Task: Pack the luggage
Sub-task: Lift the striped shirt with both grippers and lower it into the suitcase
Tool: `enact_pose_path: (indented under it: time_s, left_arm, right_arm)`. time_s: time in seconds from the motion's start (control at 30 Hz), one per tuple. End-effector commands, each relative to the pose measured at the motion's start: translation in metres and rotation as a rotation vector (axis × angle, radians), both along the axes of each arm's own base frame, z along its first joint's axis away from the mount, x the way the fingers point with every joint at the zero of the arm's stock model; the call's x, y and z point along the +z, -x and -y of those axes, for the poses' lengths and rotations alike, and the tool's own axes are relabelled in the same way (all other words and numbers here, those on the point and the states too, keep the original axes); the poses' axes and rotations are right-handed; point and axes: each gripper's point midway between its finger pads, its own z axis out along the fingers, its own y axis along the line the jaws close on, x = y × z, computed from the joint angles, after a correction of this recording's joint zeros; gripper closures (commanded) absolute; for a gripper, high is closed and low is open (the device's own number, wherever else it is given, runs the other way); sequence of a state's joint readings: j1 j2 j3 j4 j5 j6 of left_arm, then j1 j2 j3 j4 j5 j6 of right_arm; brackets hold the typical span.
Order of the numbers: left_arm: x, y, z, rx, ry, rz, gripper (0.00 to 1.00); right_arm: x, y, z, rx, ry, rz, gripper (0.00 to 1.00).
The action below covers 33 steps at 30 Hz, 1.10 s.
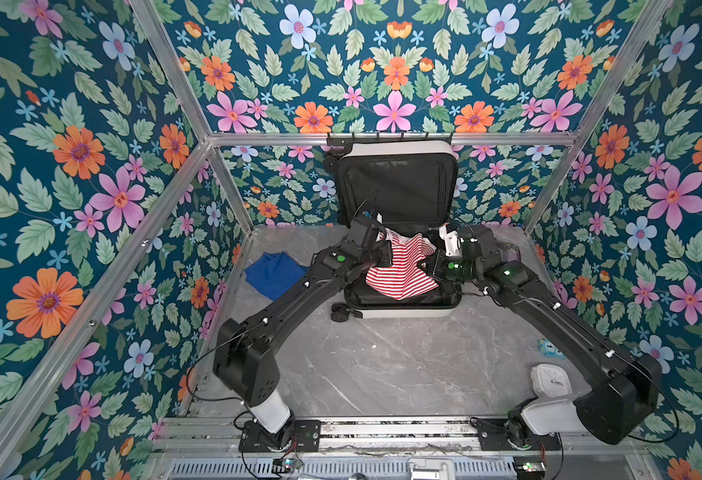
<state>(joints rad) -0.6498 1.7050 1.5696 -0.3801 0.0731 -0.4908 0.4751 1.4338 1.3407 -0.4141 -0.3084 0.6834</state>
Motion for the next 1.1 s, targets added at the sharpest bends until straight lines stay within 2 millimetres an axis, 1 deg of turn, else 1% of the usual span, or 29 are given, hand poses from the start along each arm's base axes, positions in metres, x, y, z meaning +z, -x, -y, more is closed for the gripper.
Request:
enact_pose_path:
  time_s: [0.0,0.07,0.13,0.17,0.2,0.33,0.47,0.53,0.57,0.63,0.67,0.7,0.77,0.8,0.83,0.87,0.93,1.0,1.07]
  left_arm:
    - [-0.012,-0.021,0.001,-0.005,-0.016,0.01,1.0]
    - [-0.029,-0.036,-0.004,0.02,-0.015,-0.011,1.0]
    - [-0.046,-0.049,-0.01,0.039,-0.012,-0.039,1.0]
    - [-0.059,-0.054,-0.013,0.043,-0.014,-0.059,1.0]
    - [-0.067,-0.058,-0.015,0.048,-0.021,-0.069,1.0]
    - [-0.109,-0.071,-0.026,0.066,-0.056,-0.123,1.0]
    - [-0.134,-0.08,-0.027,0.065,-0.076,-0.15,1.0]
    - [-0.142,-0.082,-0.027,0.065,-0.08,-0.164,1.0]
    - [-0.146,-0.083,-0.027,0.065,-0.081,-0.167,1.0]
    - [-0.15,-0.084,-0.028,0.068,-0.082,-0.174,0.99]
    - [-0.152,-0.084,-0.028,0.068,-0.082,-0.176,0.96]
    - [-0.152,-0.085,-0.028,0.068,-0.082,-0.176,0.91]
    - [-0.151,-0.086,-0.03,0.075,-0.093,-0.171,0.75]
    - [-0.149,-0.087,-0.031,0.078,-0.099,-0.164,0.69]
    - [-0.145,-0.088,-0.033,0.082,-0.105,-0.154,0.64]
    - [-0.14,-0.088,-0.035,0.085,-0.111,-0.142,0.62]
    - [-0.125,-0.088,-0.038,0.089,-0.118,-0.111,0.59]
    - [-0.111,-0.088,-0.042,0.093,-0.124,-0.082,0.55]
    - [-0.094,-0.086,-0.045,0.097,-0.129,-0.05,0.52]
  right_arm:
    - [-0.005,-0.021,-0.003,0.035,0.012,0.035,1.0]
    - [-0.026,-0.038,-0.001,0.028,0.028,0.0,1.0]
    - [-0.043,-0.051,0.002,0.02,0.034,-0.039,1.0]
    - [-0.059,-0.059,0.002,0.019,0.041,-0.073,1.0]
    - [-0.071,-0.066,0.004,0.015,0.047,-0.098,1.0]
    - [-0.105,-0.083,-0.001,0.033,0.065,-0.173,1.0]
    - [-0.129,-0.094,-0.001,0.025,0.099,-0.221,1.0]
    - [-0.135,-0.098,-0.001,0.017,0.111,-0.231,1.0]
    - [-0.139,-0.1,0.0,0.013,0.116,-0.236,0.98]
    - [-0.146,-0.101,0.002,0.004,0.131,-0.253,0.93]
    - [-0.149,-0.102,0.004,-0.001,0.137,-0.262,0.9]
    - [-0.151,-0.102,0.005,-0.005,0.142,-0.27,0.86]
    - [-0.153,-0.102,0.011,-0.022,0.159,-0.28,0.7]
    - [-0.153,-0.101,0.014,-0.03,0.168,-0.279,0.64]
    - [-0.15,-0.1,0.018,-0.041,0.179,-0.274,0.57]
    - [-0.146,-0.1,0.023,-0.055,0.189,-0.265,0.51]
    - [-0.135,-0.098,0.029,-0.07,0.199,-0.233,0.42]
    - [-0.121,-0.096,0.033,-0.076,0.205,-0.2,0.38]
    - [-0.11,-0.094,0.037,-0.082,0.216,-0.175,0.36]
